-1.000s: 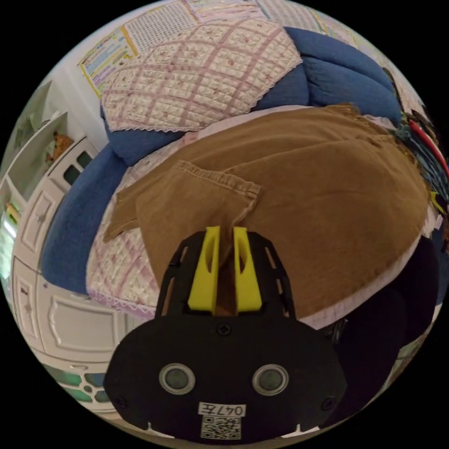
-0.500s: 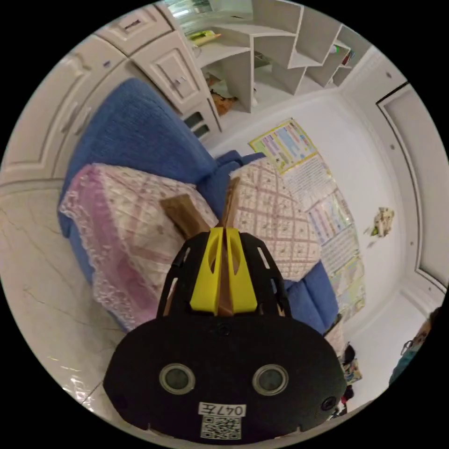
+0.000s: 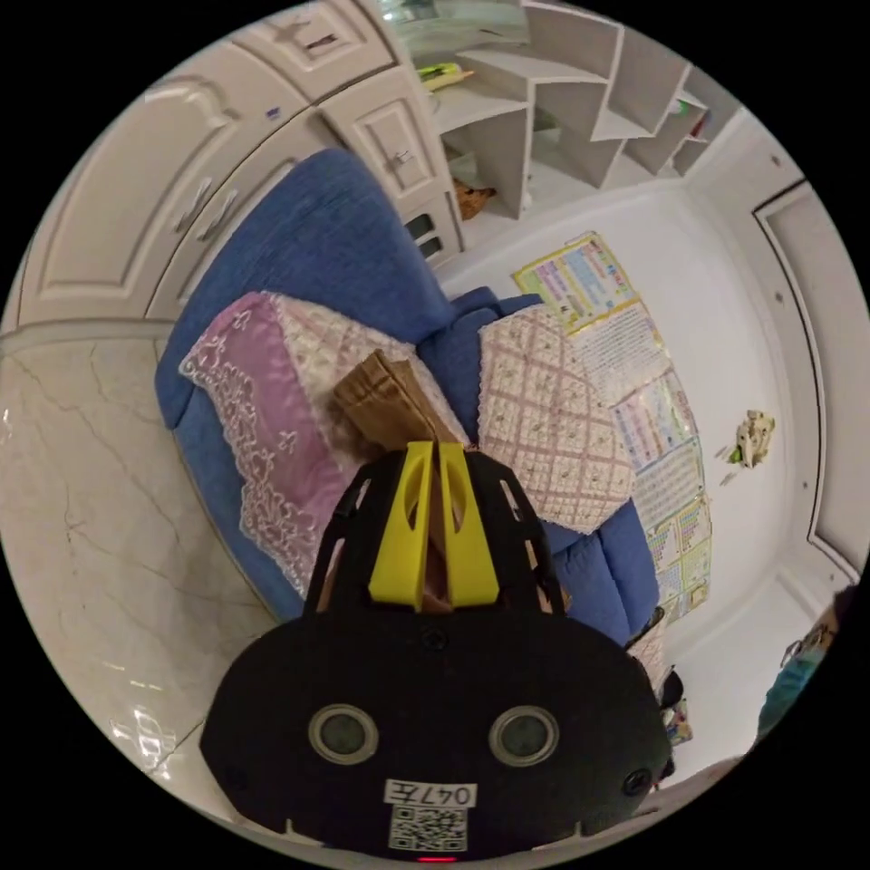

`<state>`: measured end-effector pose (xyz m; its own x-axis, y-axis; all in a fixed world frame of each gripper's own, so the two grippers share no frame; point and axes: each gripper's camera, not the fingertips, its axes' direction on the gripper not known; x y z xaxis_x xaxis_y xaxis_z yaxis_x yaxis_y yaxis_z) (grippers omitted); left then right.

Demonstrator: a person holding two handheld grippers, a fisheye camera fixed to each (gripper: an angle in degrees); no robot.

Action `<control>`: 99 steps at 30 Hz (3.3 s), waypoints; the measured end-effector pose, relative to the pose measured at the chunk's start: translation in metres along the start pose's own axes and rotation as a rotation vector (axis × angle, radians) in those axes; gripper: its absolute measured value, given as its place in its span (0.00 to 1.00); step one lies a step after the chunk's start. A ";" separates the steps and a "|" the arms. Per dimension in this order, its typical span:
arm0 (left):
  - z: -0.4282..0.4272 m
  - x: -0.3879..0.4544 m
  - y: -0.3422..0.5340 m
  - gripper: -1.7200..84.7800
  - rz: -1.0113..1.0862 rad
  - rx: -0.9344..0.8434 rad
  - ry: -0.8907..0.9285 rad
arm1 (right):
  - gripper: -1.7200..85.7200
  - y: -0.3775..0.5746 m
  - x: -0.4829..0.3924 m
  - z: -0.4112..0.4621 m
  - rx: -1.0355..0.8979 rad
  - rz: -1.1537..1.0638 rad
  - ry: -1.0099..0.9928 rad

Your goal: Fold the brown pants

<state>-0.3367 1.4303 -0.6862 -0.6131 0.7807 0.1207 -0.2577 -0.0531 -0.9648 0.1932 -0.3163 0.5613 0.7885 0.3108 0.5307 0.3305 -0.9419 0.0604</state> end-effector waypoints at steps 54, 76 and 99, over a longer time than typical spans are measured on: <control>0.534 0.378 -0.256 0.11 -0.172 -0.413 -0.390 | 0.07 -0.406 -0.567 0.603 -0.323 -0.593 -0.211; 0.511 0.460 -0.308 0.05 -0.037 -0.339 -0.505 | 0.08 -0.525 -0.795 0.525 -0.397 -0.602 -0.088; 0.378 0.497 -0.331 0.12 -0.237 -0.332 -0.394 | 0.04 -0.586 -1.033 0.451 -0.391 -0.878 0.308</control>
<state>-0.8389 1.6007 -0.2182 -0.8160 0.4522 0.3601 -0.2131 0.3437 -0.9146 -0.5813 -0.0280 -0.4037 0.1617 0.9199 0.3573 0.4930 -0.3890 0.7782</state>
